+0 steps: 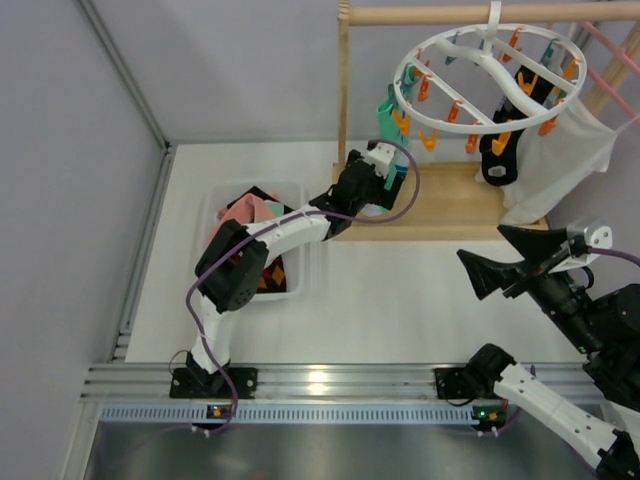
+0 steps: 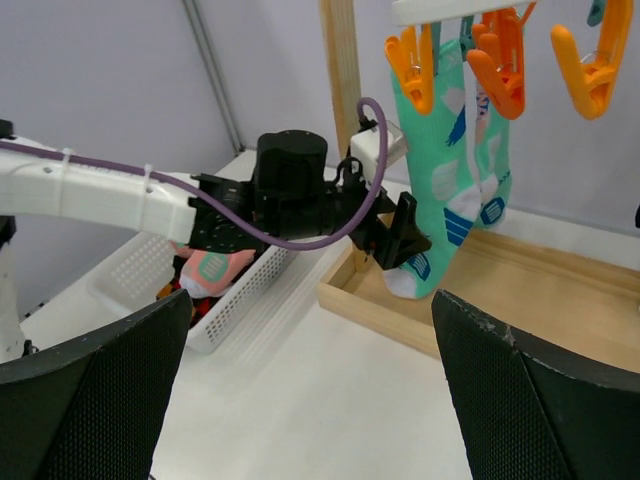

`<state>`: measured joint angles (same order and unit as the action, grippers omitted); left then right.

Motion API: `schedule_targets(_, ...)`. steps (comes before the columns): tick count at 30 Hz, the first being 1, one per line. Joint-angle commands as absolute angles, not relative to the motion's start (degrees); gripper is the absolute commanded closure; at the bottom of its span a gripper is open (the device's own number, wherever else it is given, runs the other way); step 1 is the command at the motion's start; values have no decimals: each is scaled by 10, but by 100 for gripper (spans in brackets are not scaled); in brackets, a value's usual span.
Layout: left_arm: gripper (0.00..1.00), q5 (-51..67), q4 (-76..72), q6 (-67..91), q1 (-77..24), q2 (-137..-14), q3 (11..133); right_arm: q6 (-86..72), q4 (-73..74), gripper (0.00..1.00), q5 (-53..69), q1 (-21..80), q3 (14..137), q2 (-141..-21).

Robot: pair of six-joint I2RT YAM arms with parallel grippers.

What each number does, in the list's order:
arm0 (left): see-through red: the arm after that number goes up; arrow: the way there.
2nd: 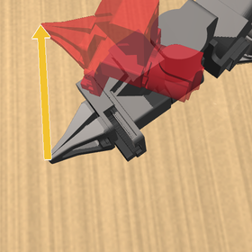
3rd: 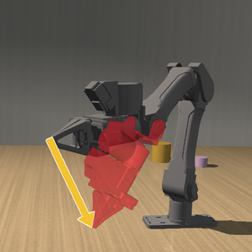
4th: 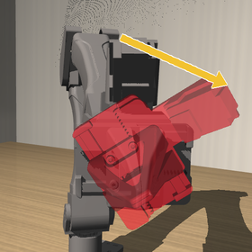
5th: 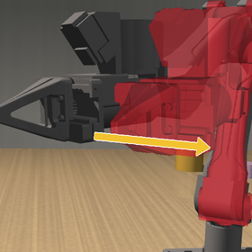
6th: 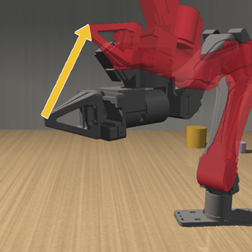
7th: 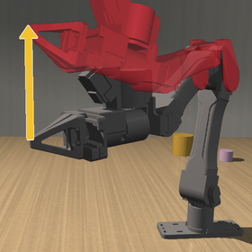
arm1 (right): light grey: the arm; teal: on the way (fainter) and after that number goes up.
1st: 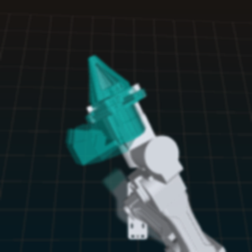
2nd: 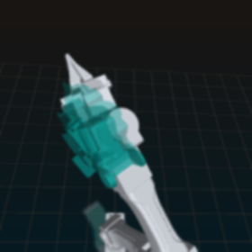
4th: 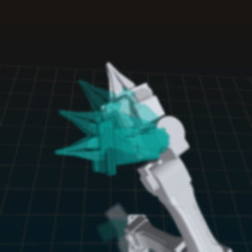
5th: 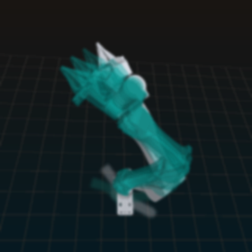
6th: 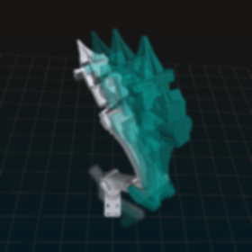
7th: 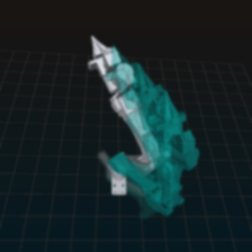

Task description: Remove the socks clipped to the hanger

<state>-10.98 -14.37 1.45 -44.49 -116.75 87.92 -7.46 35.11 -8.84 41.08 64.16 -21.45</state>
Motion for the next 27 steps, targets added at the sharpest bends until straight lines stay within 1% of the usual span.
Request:
schedule_targets(1, 1, -137, -186, -23, -433, -1193, 923, -63, 306, 0, -45, 407, 635, -207)
schedule_targets(4, 1, -135, -185, -33, -433, -1222, 954, -62, 300, 1, 4, 407, 627, -207)
schedule_targets(6, 1, -113, -185, -36, -427, -1237, 975, -62, 294, 1, 46, 407, 625, -209)
schedule_targets(12, 2, -44, -186, -28, -409, -1280, 1022, -62, 281, 1, 95, 407, 626, -212)
schedule_targets(14, 20, -33, -186, -26, -408, -1284, 1034, -59, 280, 0, 99, 407, 625, -213)
schedule_targets(15, 38, -19, -186, -23, -408, -1284, 1035, -58, 279, 1, 100, 407, 624, -213)
schedule_targets(16, 69, -18, -186, -15, -409, -1282, 1037, -56, 279, 1, 99, 407, 624, -213)
schedule_targets(17, 85, -18, -186, -11, -410, -1281, 1038, -56, 278, 0, 99, 407, 624, -214)
schedule_targets(18, 96, -19, -186, -5, -410, -1276, 1037, -55, 278, 1, 98, 407, 625, -214)
schedule_targets(19, 100, -18, -186, -2, -412, -1273, 1032, -57, 279, 0, 98, 407, 626, -214)
schedule_targets(23, 100, -51, -186, -2, -428, -1240, 1000, -64, 283, 1, 86, 407, 633, -213)
schedule_targets(24, 100, -60, -186, 17, -437, -1216, 990, -66, 284, 1, 79, 407, 636, -209)
schedule_targets(27, 100, -101, -186, 32, -461, -1177, 939, -71, 286, 1, 52, 407, 642, -201)
